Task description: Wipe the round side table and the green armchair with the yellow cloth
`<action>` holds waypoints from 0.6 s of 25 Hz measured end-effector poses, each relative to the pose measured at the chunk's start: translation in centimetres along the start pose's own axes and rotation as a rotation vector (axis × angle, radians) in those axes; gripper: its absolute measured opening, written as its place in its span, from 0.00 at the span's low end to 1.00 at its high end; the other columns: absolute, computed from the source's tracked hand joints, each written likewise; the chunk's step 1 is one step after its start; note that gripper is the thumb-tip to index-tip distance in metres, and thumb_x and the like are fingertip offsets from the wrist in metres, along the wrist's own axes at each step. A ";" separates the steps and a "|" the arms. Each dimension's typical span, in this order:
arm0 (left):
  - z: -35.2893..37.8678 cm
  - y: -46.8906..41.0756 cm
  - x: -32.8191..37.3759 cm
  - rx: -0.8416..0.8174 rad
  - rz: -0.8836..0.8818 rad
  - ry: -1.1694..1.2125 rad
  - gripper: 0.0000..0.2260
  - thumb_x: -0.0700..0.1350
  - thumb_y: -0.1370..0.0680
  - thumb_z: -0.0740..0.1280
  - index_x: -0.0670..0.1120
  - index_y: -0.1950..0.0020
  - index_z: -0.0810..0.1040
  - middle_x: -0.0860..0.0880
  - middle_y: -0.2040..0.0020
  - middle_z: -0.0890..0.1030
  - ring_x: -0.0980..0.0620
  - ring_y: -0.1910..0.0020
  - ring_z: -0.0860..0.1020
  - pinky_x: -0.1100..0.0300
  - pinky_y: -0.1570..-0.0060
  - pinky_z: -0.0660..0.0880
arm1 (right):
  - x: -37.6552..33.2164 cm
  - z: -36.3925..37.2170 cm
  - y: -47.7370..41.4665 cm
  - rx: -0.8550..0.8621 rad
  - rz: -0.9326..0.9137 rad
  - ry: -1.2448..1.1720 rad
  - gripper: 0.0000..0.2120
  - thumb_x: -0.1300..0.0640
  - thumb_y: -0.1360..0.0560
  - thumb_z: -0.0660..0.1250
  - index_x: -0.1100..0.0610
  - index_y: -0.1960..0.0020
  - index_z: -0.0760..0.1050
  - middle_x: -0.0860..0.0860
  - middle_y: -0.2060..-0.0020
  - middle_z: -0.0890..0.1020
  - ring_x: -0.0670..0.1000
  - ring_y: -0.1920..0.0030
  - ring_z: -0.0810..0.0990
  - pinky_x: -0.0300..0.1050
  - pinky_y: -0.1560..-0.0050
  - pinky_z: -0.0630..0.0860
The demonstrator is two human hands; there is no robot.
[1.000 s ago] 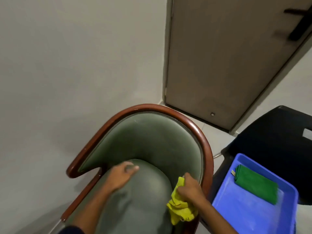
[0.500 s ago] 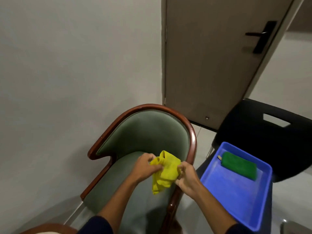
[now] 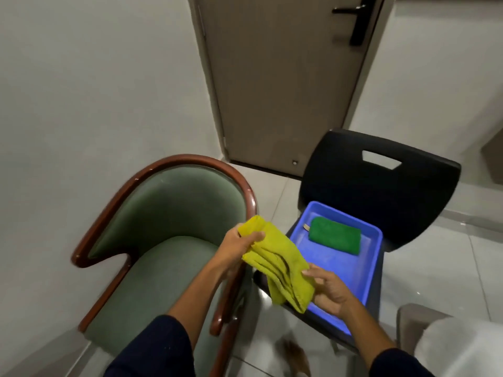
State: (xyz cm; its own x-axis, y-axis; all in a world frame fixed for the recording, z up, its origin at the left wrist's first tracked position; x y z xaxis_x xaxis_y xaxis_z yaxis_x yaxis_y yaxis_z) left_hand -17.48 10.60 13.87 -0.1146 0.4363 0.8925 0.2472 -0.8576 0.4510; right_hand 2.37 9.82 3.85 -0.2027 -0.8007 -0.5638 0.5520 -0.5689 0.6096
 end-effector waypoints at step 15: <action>12.8 -7.7 -8.2 -0.054 0.338 -1.194 0.31 0.39 0.28 0.63 0.44 0.24 0.62 0.39 0.25 0.65 0.40 0.24 0.62 0.49 0.25 0.58 | -3.2 -24.6 -1.7 0.773 0.160 1.054 0.17 0.70 0.31 0.70 0.66 0.43 0.74 0.66 0.49 0.81 0.64 0.48 0.81 0.53 0.48 0.75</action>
Point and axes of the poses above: each hand's wrist, its own y-axis away from the middle knuckle, its own z-axis out of the palm, x = y × z, the point moved 10 cm from there along -y, towards the middle knuckle
